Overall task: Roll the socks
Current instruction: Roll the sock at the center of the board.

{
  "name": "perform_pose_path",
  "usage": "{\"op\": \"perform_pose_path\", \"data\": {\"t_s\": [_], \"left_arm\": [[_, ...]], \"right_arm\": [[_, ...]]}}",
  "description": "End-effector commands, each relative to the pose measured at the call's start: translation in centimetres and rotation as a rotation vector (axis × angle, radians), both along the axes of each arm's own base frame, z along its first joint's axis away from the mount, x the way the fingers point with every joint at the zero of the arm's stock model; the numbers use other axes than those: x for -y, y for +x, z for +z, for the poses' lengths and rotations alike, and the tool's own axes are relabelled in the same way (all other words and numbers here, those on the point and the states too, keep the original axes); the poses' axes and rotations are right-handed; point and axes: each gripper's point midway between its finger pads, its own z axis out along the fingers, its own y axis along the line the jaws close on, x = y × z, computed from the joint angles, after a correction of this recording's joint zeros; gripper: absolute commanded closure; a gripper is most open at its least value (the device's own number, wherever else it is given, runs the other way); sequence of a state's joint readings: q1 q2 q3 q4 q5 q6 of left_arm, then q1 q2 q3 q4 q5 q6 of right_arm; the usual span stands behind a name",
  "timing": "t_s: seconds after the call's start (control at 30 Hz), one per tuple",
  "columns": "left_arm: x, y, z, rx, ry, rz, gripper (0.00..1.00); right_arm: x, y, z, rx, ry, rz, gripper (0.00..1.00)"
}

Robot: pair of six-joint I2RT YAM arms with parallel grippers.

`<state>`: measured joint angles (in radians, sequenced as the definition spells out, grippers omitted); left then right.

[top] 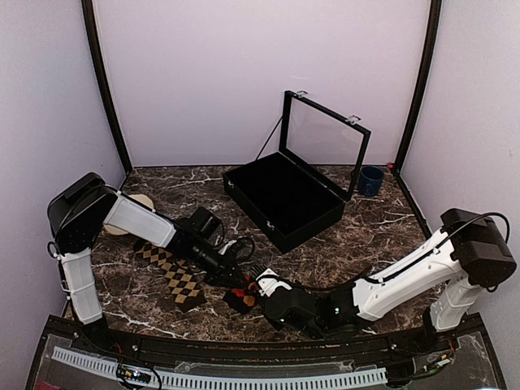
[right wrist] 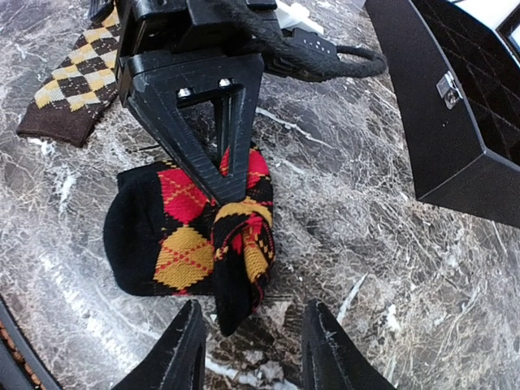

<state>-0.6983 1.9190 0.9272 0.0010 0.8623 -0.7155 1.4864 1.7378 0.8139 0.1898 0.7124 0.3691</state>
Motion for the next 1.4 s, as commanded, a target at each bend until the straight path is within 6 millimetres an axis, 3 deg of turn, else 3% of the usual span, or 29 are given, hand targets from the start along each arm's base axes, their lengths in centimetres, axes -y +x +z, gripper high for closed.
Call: {"op": "perform_pose_path", "data": {"t_s": [0.0,0.2,0.5,0.93,1.37], "left_arm": [[-1.2,1.5,-2.3,0.088,0.076,0.069,1.0],[-1.5,1.7,-2.7,0.128,0.073,0.076,1.0],[-2.4,2.4,-2.6,0.262,0.096,0.067,1.0],[-3.1,3.3,-3.1,0.418,0.119,0.052,1.0],[-2.7,2.9,-4.2,0.517,0.171,-0.013,1.0]], "right_arm": [[0.6,-0.3,0.7,-0.07,0.073,-0.024,0.6],[0.8,0.3,1.0,-0.163,0.169,-0.049,0.58],[0.2,3.0,1.8,-0.329,0.356,-0.084,0.56],[-2.4,5.6,-1.0,-0.6,0.522,-0.074,0.55],[-2.6,7.0,-0.8,-0.729,0.706,-0.109,0.55]]}}
